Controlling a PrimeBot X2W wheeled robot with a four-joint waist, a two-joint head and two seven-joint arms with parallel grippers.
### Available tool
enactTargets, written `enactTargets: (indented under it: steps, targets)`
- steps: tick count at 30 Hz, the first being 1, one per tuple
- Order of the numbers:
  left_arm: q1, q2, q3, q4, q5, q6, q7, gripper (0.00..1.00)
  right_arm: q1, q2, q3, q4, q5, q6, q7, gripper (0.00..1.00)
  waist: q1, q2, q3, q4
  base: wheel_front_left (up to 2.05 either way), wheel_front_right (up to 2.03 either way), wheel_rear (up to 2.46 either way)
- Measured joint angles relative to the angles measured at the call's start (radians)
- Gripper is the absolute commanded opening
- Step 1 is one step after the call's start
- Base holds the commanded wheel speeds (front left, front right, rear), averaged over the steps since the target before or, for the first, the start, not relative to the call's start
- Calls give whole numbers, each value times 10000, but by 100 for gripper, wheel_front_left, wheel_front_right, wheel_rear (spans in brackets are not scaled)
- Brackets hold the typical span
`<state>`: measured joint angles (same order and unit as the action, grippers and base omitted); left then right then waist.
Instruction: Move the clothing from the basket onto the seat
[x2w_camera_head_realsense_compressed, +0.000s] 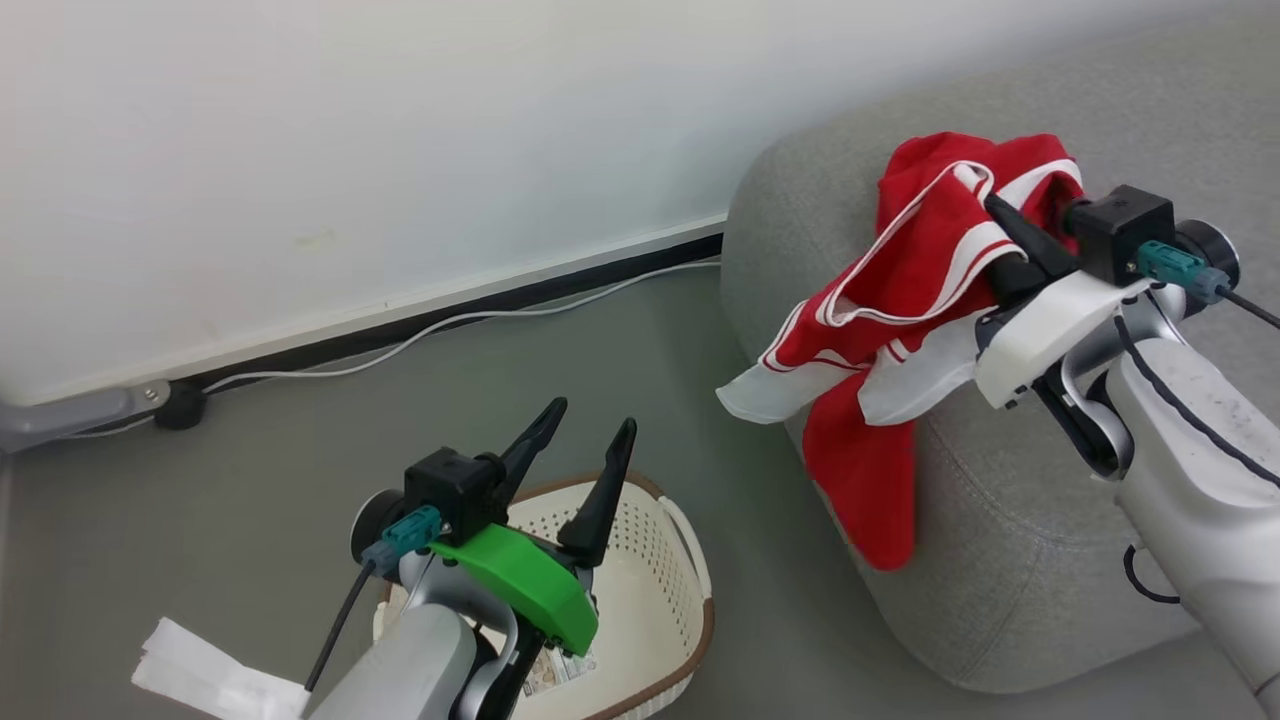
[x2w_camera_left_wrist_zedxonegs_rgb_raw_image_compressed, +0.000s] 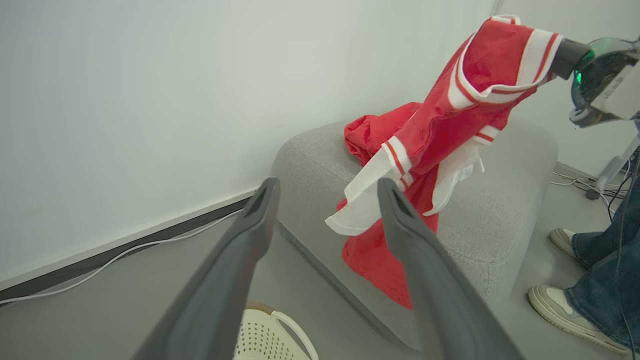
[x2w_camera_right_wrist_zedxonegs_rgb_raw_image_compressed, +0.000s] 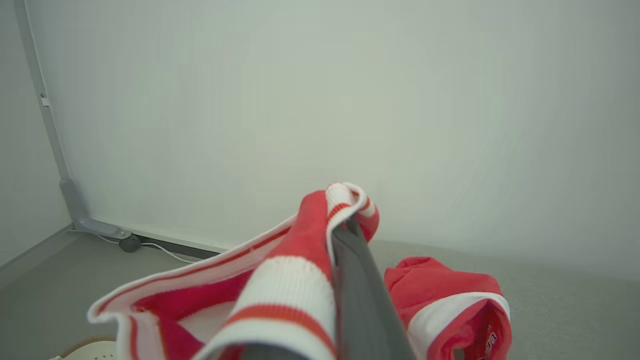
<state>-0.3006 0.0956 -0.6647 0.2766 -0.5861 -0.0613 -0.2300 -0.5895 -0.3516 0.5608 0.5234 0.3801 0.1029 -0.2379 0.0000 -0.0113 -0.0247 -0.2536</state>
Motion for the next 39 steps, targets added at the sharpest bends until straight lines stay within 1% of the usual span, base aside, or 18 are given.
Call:
enactTargets:
  steps: [5, 7, 11, 12, 16, 18, 25, 28, 31, 36, 39]
  targets:
    - [140, -35, -142, -159, 50, 0, -6, 100, 4, -309, -201, -343, 163, -17, 111, 0, 0, 0, 30, -570, 0, 0, 0]
    - [178, -36, -198, -205, 102, 0, -12, 100, 26, -420, -261, -491, 236, -88, 190, 0, 0, 0, 52, -774, 0, 0, 0]
    - [188, -42, -364, -303, 382, 2, -12, 100, 115, -648, -426, -800, 372, -98, 293, 0, 0, 0, 152, -1093, 0, 0, 0]
    - [188, -52, -412, -332, 408, 0, -12, 100, 164, -721, -479, -890, 410, -157, 309, 0, 0, 0, 203, -1139, 0, 0, 0]
    - [188, -54, -554, -435, 556, 2, 4, 100, 312, -871, -667, -1177, 568, -186, 382, 0, 0, 0, 455, -1221, 0, 0, 0]
    - [187, -54, -604, -512, 583, 2, 36, 100, 351, -909, -757, -1344, 629, -259, 410, 0, 0, 0, 601, -1225, 0, 0, 0]
    - [136, 38, -669, -794, 721, 88, 284, 100, 222, -959, -991, -1877, 836, -257, 545, 0, 0, 0, 1214, -1095, 0, 0, 0]
    - [-25, 113, -671, -970, 878, 100, 380, 100, -317, -961, -1162, -2088, 892, -259, 616, 0, 0, 0, 1529, -993, 0, 0, 0]
    - [-337, 140, -673, -1164, 1095, 102, 460, 100, -1210, -970, -1430, -2251, 899, -272, 692, 0, 0, 0, 1863, -871, 0, 0, 0]
    - [-806, 151, -669, -1507, 1185, 102, 623, 100, -2926, -1104, -1781, -2313, 844, -441, 970, 0, 0, 0, 2427, -607, 0, 0, 0]
    - [-1058, 155, -675, -1664, 1246, 100, 721, 100, -3870, -1210, -2173, -2276, 840, -633, 1116, 0, 0, 0, 2749, -402, 0, 0, 0]
